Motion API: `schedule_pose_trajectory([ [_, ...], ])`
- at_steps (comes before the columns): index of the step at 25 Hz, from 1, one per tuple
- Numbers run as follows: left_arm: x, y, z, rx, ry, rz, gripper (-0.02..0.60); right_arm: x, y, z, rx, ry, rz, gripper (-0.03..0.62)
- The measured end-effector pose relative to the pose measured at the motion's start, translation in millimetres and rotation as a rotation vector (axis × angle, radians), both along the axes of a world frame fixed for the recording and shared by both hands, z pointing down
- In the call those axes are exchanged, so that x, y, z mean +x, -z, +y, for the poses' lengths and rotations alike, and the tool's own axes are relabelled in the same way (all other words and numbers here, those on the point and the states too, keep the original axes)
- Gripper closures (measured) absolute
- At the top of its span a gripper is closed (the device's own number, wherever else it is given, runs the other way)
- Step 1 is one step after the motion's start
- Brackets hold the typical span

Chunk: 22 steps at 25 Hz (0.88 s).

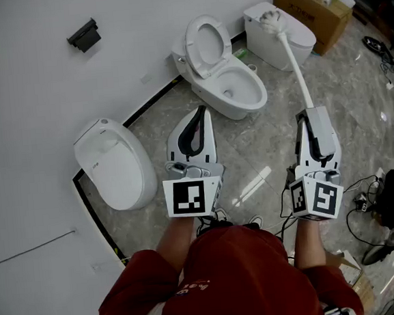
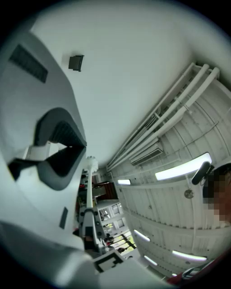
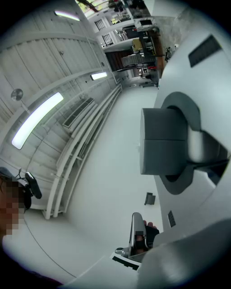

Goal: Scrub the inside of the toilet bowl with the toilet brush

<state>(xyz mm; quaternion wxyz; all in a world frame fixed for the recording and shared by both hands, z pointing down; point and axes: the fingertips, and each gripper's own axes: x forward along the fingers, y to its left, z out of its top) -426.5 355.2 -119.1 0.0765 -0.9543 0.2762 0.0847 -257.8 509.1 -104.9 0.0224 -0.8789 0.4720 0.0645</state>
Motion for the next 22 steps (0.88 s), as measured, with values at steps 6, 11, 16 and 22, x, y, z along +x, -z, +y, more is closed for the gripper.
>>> schedule_pose_trajectory([
  [6,-4,-8,-17,-0.033,-0.008,-0.022,0.581,-5,-4,-22,-0.005,0.004,0.002,0.448],
  [11,-14,-15,-36,-0.049,-0.009,-0.022,0.581,-12,-12,-41,0.001,0.0,-0.032,0.447],
  [16,-9,-25,-53,-0.059,-0.03,-0.03,0.581,-11,-23,-58,-0.014,-0.006,-0.045,0.447],
  [22,37,-39,-73,-0.046,-0.049,-0.018,0.581,29,-47,-81,-0.022,-0.001,-0.077,0.447],
])
